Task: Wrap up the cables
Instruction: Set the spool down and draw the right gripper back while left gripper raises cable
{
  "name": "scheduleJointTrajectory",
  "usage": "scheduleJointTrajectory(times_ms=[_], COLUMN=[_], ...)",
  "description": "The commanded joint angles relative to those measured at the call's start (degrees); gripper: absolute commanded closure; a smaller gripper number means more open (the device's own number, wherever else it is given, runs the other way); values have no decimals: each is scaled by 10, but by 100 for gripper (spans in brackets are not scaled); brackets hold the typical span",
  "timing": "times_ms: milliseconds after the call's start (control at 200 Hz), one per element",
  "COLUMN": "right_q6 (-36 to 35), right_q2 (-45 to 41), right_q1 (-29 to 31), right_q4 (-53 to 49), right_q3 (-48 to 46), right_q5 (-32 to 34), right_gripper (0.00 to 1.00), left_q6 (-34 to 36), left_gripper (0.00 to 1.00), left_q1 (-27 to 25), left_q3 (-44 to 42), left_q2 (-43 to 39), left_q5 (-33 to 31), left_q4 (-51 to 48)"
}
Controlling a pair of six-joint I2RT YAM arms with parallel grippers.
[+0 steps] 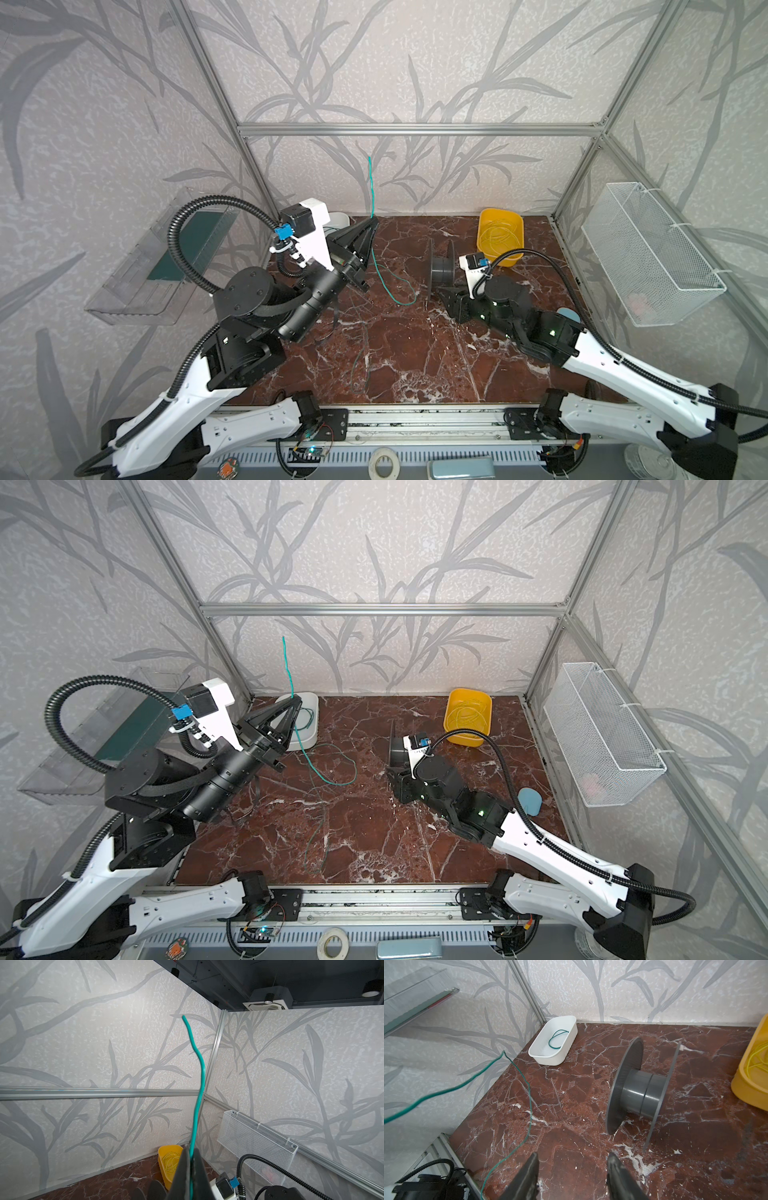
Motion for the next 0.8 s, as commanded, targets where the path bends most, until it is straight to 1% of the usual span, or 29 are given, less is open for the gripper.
scheduleJointTrajectory(times_ms=[0,80,170,235,245,275,380,415,425,450,560,724,799], right_q6=[15,33,66,85,100,112,159,178,184,200,251,275,292], right_q2=[-17,-21,-21,-17,-16,-14,-3,2,3,8,38,118,145], right_q1=[2,2,3,8,10,17,48,51,65,75,108,139,152], right_q4=[33,46,67,75,77,87,106,111,111,112,139,170,181], right_q3=[-25,-46,-77,-98,-102,-114,-151,-162,-164,-171,-193,-189,-192], right_q5=[-34,-61,-103,-120,-121,-124,-97,-91,-89,-81,-55,-69,-58], right_gripper=[46,43,37,33,33,32,29,29,29,28,26,25,25], left_q6=[-25,-32,-44,-50,-51,-50,-51,-51,-51,-54,-58,-62,-62], left_gripper=[100,100,100,100,100,100,100,100,100,100,100,100,100], left_q1=[0,1,0,-1,-1,0,-1,-1,-2,-2,-2,-2,-2], left_q3=[26,32,22,12,10,2,-43,-62,-66,-77,-101,-117,-127], left_q2=[7,14,15,15,14,13,0,-6,-8,-12,-26,-36,-42], left_q5=[36,55,64,73,74,79,81,84,84,82,75,78,77], left_q4=[-2,3,25,39,41,49,88,106,110,118,127,131,136])
